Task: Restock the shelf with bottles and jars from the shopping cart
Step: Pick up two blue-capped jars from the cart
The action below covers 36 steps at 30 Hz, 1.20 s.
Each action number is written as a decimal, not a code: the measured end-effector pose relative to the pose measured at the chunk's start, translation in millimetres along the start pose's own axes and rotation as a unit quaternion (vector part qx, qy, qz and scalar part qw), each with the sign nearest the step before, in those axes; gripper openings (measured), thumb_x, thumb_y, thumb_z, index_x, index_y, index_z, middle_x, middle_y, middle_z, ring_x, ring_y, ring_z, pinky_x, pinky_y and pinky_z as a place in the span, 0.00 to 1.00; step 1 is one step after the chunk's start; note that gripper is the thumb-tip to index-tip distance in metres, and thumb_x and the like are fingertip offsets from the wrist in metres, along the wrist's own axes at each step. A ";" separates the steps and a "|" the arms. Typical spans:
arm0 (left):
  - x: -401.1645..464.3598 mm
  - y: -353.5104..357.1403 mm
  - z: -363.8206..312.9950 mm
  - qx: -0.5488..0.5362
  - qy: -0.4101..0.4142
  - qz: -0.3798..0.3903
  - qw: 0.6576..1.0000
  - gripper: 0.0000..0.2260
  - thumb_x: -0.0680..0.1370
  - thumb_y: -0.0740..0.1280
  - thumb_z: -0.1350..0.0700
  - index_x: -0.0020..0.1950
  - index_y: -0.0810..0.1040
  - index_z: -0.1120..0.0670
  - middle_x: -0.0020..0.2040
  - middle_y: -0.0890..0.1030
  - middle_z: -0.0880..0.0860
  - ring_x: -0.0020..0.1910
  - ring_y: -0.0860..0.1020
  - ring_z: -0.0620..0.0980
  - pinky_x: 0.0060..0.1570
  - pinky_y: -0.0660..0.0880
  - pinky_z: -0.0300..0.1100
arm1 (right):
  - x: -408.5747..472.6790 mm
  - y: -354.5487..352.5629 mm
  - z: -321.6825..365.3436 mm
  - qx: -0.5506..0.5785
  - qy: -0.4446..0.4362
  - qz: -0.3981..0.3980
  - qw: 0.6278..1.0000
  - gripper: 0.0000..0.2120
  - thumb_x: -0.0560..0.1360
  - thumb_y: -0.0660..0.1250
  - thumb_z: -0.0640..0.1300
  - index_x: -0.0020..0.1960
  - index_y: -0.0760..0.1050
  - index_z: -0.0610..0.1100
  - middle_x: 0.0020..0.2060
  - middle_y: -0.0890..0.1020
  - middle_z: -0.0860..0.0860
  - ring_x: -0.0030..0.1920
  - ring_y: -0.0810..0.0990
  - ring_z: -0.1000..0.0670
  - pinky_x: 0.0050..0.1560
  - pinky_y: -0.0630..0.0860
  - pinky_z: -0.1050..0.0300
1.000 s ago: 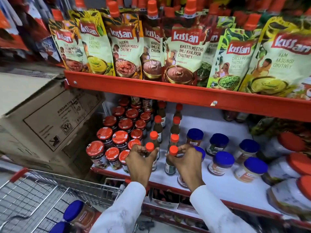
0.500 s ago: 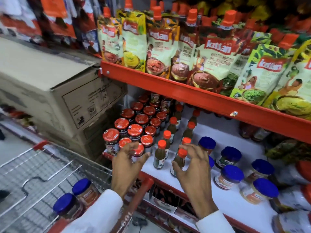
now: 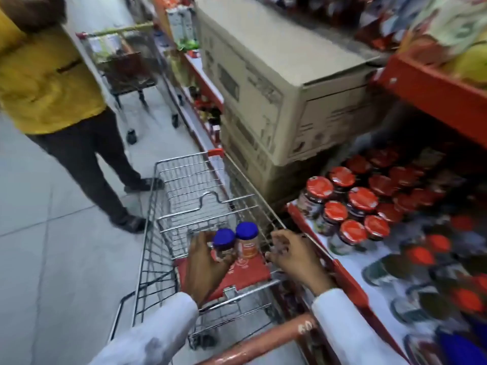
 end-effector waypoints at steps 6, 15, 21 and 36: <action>34.0 27.3 53.9 -0.040 -0.190 0.095 0.976 0.38 0.64 0.81 0.50 0.68 0.69 0.59 0.62 0.79 0.56 0.54 0.77 0.53 0.49 0.69 0.41 | 77.3 59.5 -8.8 -0.053 0.055 0.079 0.994 0.25 0.65 0.76 0.37 0.62 0.76 0.42 0.56 0.84 0.45 0.56 0.81 0.47 0.50 0.71 0.62; 50.3 53.4 69.9 -0.069 -0.170 0.045 0.982 0.22 0.64 0.81 0.56 0.50 0.72 0.52 0.46 0.82 0.52 0.44 0.81 0.53 0.39 0.73 0.39 | 102.3 92.7 -42.5 -0.007 0.106 0.016 0.994 0.33 0.58 0.81 0.36 0.62 0.75 0.45 0.54 0.84 0.47 0.55 0.82 0.46 0.57 0.77 0.52; 48.2 50.6 65.3 -0.042 -0.150 0.043 0.987 0.21 0.64 0.81 0.54 0.54 0.82 0.57 0.46 0.85 0.54 0.42 0.80 0.50 0.40 0.71 0.37 | 103.0 94.1 -45.6 -0.018 0.115 0.021 0.993 0.36 0.57 0.83 0.40 0.63 0.76 0.45 0.55 0.84 0.47 0.55 0.82 0.46 0.57 0.76 0.55; 2.4 -28.1 -64.6 -0.168 0.032 0.052 0.984 0.24 0.54 0.81 0.47 0.48 0.84 0.50 0.42 0.88 0.48 0.42 0.85 0.47 0.46 0.81 0.44 | -50.8 -62.9 28.0 0.163 -0.022 -0.164 0.973 0.25 0.59 0.79 0.29 0.49 0.78 0.49 0.40 0.84 0.60 0.38 0.81 0.67 0.42 0.76 0.72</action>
Point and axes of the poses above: each hand's wrist, its own x-axis towards the middle knuckle, its own y-axis out of the palm, z = x × y, the point moved 4 cm from there along x, towards the middle knuckle
